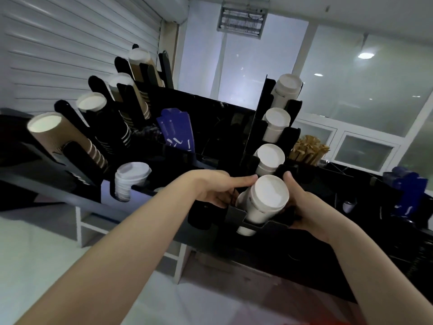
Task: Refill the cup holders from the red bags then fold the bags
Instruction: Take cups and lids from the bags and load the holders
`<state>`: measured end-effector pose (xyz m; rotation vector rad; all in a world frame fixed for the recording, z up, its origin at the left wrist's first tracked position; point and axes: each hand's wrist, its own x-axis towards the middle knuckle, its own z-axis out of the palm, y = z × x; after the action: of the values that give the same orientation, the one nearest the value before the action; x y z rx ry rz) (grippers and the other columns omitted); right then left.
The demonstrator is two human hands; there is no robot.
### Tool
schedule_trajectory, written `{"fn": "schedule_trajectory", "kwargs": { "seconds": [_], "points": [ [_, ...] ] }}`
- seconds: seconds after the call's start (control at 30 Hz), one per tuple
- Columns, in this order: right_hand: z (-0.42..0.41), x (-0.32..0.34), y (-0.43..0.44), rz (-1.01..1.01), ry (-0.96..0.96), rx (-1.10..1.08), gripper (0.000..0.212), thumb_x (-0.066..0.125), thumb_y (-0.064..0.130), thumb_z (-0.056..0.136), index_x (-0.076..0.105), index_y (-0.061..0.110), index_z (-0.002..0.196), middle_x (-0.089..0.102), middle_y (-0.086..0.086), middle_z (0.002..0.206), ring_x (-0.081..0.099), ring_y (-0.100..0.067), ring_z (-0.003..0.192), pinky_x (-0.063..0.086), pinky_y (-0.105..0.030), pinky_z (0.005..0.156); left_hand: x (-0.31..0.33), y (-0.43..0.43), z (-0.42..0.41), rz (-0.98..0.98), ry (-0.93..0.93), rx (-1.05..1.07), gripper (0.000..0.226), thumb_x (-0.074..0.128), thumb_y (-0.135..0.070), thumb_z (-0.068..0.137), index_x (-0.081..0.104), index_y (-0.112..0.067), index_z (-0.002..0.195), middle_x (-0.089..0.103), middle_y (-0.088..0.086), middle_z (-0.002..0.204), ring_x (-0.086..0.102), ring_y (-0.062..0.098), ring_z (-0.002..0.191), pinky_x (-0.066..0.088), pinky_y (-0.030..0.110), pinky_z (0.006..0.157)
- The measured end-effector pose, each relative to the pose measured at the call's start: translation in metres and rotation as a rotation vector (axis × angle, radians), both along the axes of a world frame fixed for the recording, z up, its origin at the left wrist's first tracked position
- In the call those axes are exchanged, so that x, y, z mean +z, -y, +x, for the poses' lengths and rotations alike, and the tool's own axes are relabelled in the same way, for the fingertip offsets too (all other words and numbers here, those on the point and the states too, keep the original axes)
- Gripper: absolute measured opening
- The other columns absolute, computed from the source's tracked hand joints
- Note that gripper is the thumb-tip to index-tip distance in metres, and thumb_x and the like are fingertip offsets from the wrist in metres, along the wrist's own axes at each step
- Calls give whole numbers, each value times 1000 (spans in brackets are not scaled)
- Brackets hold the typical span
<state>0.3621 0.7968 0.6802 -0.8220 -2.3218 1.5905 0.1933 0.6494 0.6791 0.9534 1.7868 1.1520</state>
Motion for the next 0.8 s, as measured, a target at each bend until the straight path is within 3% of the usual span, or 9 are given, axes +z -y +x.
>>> {"fn": "schedule_trajectory", "kwargs": {
  "seconds": [0.13,0.23,0.3,0.4,0.63,0.73,0.8],
  "points": [
    [-2,4,3,38,22,14,87,58,96,32,71,41,99,68,17,111,58,-7,107,50,-34,76,2,1,-4,-14,0,-17,76,61,-66,73,60,-3,114,67,13,113,65,23,104,50,37,96],
    [-3,5,7,18,13,54,93,63,91,38,67,35,112,64,12,122,54,-15,117,47,-42,95,-1,2,-7,-9,9,-23,67,61,-65,75,61,-6,108,67,13,113,65,22,105,51,35,94],
    [-3,5,11,16,4,77,92,65,89,42,66,34,115,63,9,124,53,-19,121,43,-50,100,-1,2,-8,-9,7,-31,74,61,-66,71,62,-3,111,67,14,114,65,23,105,50,36,96],
    [-4,6,16,2,-16,96,87,69,84,46,69,29,113,67,5,119,58,-20,116,44,-53,100,1,0,-10,-42,-19,-56,86,62,-69,63,62,0,115,69,14,112,66,21,104,50,36,97],
    [-6,4,20,-152,-99,91,61,74,58,58,73,21,105,72,-8,109,65,-30,106,47,-55,97,3,-4,-13,-64,-30,-95,90,65,-70,55,63,-1,112,69,13,110,67,21,101,51,35,93],
    [-9,1,22,-187,-128,63,60,81,58,54,75,21,101,72,-8,108,64,-31,106,44,-56,100,4,-5,-14,-71,-39,-86,84,62,-70,60,63,-1,108,69,13,108,67,20,99,53,35,90],
    [-10,0,23,-168,-123,18,70,79,68,48,75,23,101,71,-5,110,63,-29,108,45,-56,99,4,-5,-15,-71,-28,-86,88,63,-70,58,62,1,111,68,15,111,66,22,102,53,36,91]
  ]
}}
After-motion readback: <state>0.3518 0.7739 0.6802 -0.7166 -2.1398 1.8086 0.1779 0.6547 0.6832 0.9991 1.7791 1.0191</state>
